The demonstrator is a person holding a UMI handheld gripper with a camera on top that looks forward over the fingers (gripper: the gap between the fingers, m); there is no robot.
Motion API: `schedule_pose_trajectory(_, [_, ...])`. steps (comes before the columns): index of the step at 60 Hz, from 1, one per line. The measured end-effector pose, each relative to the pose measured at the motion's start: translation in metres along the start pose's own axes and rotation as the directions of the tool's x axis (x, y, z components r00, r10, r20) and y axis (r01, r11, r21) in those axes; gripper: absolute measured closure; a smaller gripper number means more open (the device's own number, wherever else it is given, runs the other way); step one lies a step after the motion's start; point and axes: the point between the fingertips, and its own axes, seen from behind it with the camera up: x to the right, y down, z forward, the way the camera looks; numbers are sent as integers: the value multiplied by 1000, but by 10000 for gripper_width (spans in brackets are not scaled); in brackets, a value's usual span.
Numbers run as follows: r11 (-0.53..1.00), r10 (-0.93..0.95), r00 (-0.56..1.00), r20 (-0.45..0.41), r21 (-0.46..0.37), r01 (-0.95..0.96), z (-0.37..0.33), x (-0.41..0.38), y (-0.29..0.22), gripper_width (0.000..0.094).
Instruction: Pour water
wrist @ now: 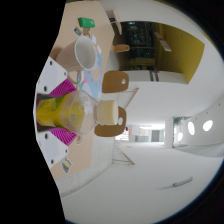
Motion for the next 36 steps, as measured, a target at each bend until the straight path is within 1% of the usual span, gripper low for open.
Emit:
schedule_pose_trajectory(1, [1000, -6, 1000, -5, 26, 6, -2, 0, -7, 564])
schedule_pose_trajectory(7, [999, -12, 1000, -12, 38, 12, -10, -7, -8, 565])
schedule_pose_trajectory(8, [999, -11, 1000, -9, 42, 11, -24, -6, -12, 565])
schedule_pose_trajectory(9, [999, 2, 1000, -7, 50, -1, -10, -4, -5, 566])
schedule_pose_trajectory(14, [998, 25, 1000, 13, 57, -26, -8, -5, -2, 554])
schedule_pose_trajectory(16, [998, 23, 1000, 15, 50, -23, -6, -5, -1, 533])
schedule_pose_trajectory(17, [999, 22, 1000, 13, 43, -23, -24, -12, -7, 514])
schedule_pose_trajectory(23, [1000, 11, 1000, 12, 11, -11, -8, -6, -4, 368])
schedule_pose_trajectory(24, [1000, 13, 1000, 11, 0, -13, -7, -5, -2, 331])
schedule_pose_trajectory(25, [1000, 14, 1000, 7, -17, -14, -35, -12, -7, 271])
schedule_pose_trajectory(26, [1000, 17, 1000, 11, -24, -17, -13, -3, 8, 211])
schedule_pose_trajectory(28, [999, 21, 1000, 18, -33, -20, -16, -5, 10, 79])
schedule_pose_trajectory(29, [999, 24, 1000, 20, -34, -23, -17, -6, 10, 50])
schedule_pose_trajectory(31, [999, 32, 999, 17, -33, -31, -21, -5, 11, 82])
schedule_pose_trajectory(36, [998, 50, 999, 13, -31, -50, -50, -4, 17, 77])
